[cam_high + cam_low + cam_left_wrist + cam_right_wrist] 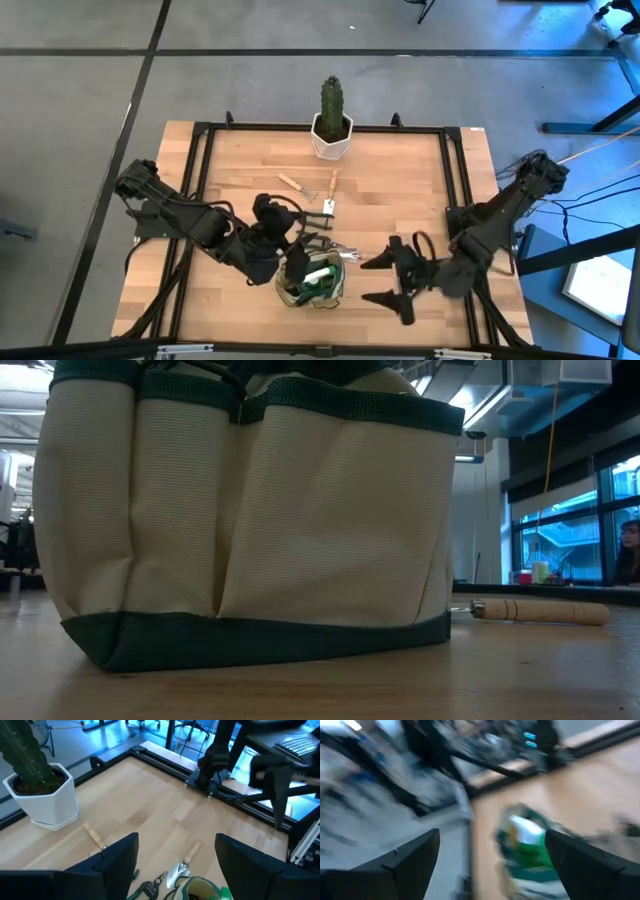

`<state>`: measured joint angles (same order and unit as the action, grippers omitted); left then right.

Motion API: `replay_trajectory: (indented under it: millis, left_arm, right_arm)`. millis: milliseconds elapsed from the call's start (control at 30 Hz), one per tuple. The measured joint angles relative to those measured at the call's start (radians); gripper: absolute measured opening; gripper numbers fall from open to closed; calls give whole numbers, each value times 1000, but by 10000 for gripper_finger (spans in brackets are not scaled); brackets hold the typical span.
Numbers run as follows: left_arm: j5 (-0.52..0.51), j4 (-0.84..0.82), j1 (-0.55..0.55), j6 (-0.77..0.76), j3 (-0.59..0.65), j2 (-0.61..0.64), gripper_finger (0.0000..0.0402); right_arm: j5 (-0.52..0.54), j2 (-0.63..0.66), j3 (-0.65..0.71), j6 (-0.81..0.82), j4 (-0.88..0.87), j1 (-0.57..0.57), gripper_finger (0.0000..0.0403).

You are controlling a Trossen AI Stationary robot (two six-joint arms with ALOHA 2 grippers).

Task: Pick & Place Garden tools in Gardening bag
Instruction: Put the trowel into the gardening bag

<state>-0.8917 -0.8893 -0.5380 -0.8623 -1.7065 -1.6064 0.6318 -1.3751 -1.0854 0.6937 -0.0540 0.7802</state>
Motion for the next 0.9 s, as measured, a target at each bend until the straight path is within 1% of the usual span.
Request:
replay_trajectory:
  millis: [100,167,233,300,367,433,500,567,633,667,700,733,800,900]
  left_arm:
    - [-25,-2,-5,-15,0,-9,257]
    - [-52,-3,-5,-20,0,-20,257]
    - [-92,-11,-5,-34,0,-27,257]
    - [-135,-32,-3,-45,0,-27,257]
    - [-157,-65,6,-57,0,-27,257]
    - [-160,-129,21,-115,0,-27,257]
    - [-136,-222,47,-222,0,-22,257]
    - [-100,-369,77,-366,0,-15,257]
    - [-55,-550,107,-529,0,-14,257]
    - [-31,-625,121,-587,0,-15,257]
    - [-14,-678,135,-614,0,-15,257]
    - [-2,-690,148,-605,0,-14,257]
    - [18,-636,170,-471,29,13,256]
    - [81,-470,215,-262,112,92,248]
  right_arm:
    - [-123,69,236,-53,448,-35,362]
    - [-213,93,370,-80,762,-70,362]
    - [-266,116,493,-97,1026,-104,362]
    - [-277,131,596,-98,1223,-142,362]
    - [-271,145,678,-74,1343,-182,362]
    - [-256,150,725,-41,1400,-218,362]
    - [-237,151,744,-26,1404,-240,362]
    - [-233,151,745,-23,1405,-258,362]
    - [-239,152,737,-28,1401,-271,362]
    - [-240,152,730,-29,1400,-276,362]
    - [-241,152,727,-30,1401,-281,362]
    - [-241,152,723,-36,1399,-286,362]
    - [-240,152,713,-53,1397,-293,362]
    - [-241,152,703,-57,1384,-307,362]
